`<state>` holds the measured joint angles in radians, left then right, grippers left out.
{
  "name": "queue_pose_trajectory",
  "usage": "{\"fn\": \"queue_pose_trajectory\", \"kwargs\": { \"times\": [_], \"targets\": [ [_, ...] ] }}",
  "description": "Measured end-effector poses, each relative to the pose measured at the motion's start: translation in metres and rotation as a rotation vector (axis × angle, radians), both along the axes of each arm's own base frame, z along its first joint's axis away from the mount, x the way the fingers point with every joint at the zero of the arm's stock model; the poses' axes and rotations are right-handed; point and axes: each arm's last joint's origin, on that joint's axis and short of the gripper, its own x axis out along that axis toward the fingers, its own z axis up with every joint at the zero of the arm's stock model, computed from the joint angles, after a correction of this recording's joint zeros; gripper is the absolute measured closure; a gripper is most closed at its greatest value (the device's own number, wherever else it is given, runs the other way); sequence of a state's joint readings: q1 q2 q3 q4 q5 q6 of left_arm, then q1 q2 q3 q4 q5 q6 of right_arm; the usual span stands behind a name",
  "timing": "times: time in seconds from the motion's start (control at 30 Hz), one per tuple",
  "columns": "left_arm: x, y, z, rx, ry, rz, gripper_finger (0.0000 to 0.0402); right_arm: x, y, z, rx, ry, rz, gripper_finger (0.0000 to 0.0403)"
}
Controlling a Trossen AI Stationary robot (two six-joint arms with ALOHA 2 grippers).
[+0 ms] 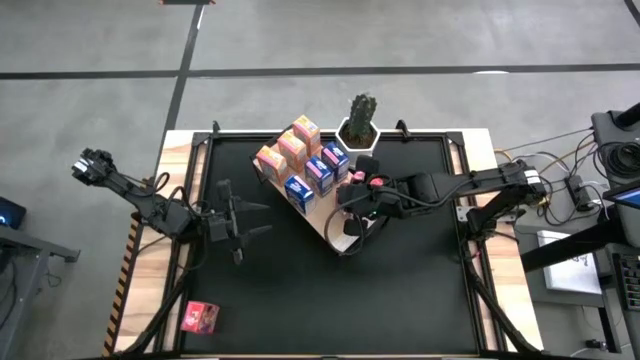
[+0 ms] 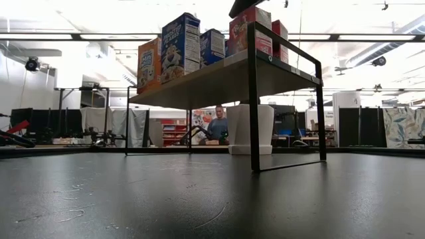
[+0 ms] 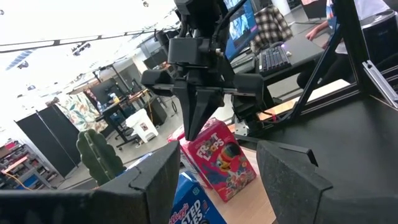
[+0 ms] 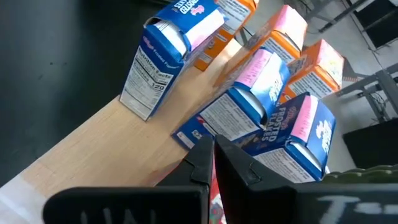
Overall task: Stack cereal on shelf
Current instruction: Put the top red cereal box on the shelf aligned with the other red cereal box
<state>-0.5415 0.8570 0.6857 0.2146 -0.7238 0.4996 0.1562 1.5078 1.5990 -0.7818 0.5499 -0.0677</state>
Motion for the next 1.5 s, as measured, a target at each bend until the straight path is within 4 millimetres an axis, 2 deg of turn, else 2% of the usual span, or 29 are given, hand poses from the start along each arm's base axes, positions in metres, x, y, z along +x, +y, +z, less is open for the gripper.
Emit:
{"fn": "queue_pose_trajectory", "kwargs": {
  "times": [0.3, 0.43, 0.57, 0.67, 0.77, 0.97, 1.5],
  "targets": [
    [0.0, 0.0, 0.0, 0.0, 0.0, 0.0, 0.0205, 0.0, 0.001, 0.0, -0.019, 0.009, 0.021, 0.0394],
    [0.0, 0.0, 0.0, 0.0, 0.0, 0.0, 0.0205, 0.0, 0.004, 0.009, -0.013, -0.02, 0.03, 0.0394],
    [0.0, 0.0, 0.0, 0.0, 0.0, -0.001, 0.0205, -0.003, 0.016, 0.018, 0.026, -0.045, 0.08, 0.0394],
    [0.0, 0.0, 0.0, 0.001, 0.0, -0.001, 0.0205, -0.007, 0.028, 0.016, 0.091, -0.003, 0.166, 0.0394],
    [0.0, 0.0, 0.0, 0.001, 0.001, -0.001, 0.0205, -0.012, 0.035, 0.012, 0.13, 0.031, 0.154, 0.0394],
    [0.0, 0.0, 0.0, 0.001, 0.001, -0.001, 0.0205, -0.018, 0.032, 0.003, 0.131, 0.091, 0.059, 0.0394],
    [0.0, 0.0, 0.0, 0.002, 0.001, -0.001, 0.0205, -0.02, 0.032, 0.001, 0.129, 0.117, 0.046, 0.0394]
  ]
}}
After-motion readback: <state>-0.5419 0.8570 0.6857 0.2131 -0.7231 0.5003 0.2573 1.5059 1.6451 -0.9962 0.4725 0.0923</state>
